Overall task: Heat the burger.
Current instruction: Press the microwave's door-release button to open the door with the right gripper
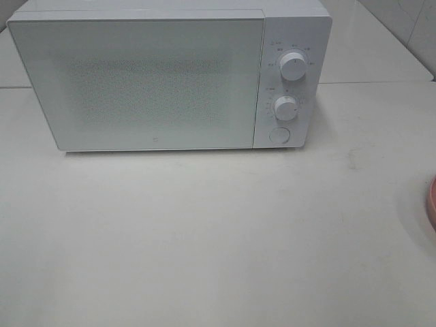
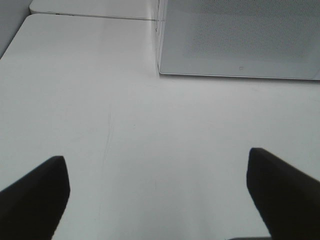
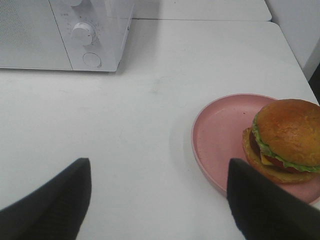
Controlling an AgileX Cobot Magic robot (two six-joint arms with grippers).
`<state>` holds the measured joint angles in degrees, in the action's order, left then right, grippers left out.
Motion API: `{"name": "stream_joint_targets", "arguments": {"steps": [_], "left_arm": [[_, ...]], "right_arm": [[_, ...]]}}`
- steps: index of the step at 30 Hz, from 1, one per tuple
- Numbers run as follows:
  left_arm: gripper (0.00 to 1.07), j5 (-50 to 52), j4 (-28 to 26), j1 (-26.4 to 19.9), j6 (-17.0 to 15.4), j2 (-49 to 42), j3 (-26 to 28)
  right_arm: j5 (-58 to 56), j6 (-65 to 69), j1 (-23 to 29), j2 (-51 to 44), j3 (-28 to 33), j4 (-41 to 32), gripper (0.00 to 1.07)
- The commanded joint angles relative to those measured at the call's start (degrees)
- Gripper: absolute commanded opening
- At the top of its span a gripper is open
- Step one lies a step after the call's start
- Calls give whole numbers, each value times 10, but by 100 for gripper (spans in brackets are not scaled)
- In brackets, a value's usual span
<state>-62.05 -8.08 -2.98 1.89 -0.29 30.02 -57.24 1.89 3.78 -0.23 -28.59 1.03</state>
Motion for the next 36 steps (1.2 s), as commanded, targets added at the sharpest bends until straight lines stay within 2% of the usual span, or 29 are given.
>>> {"name": "stream_joint_targets", "arguments": {"steps": [1, 17, 22, 36], "left_arm": [[90, 7, 1, 1, -5, -9, -2], [90, 7, 1, 1, -5, -9, -2], [90, 7, 1, 1, -5, -9, -2], [90, 7, 1, 1, -5, -9, -2]], "right_arm": [[2, 3, -2, -17, 1, 0, 74], [2, 9, -2, -11, -4, -4, 74], [10, 10, -2, 28, -25, -10, 74], [65, 9, -2, 140, -26, -10, 74]]}}
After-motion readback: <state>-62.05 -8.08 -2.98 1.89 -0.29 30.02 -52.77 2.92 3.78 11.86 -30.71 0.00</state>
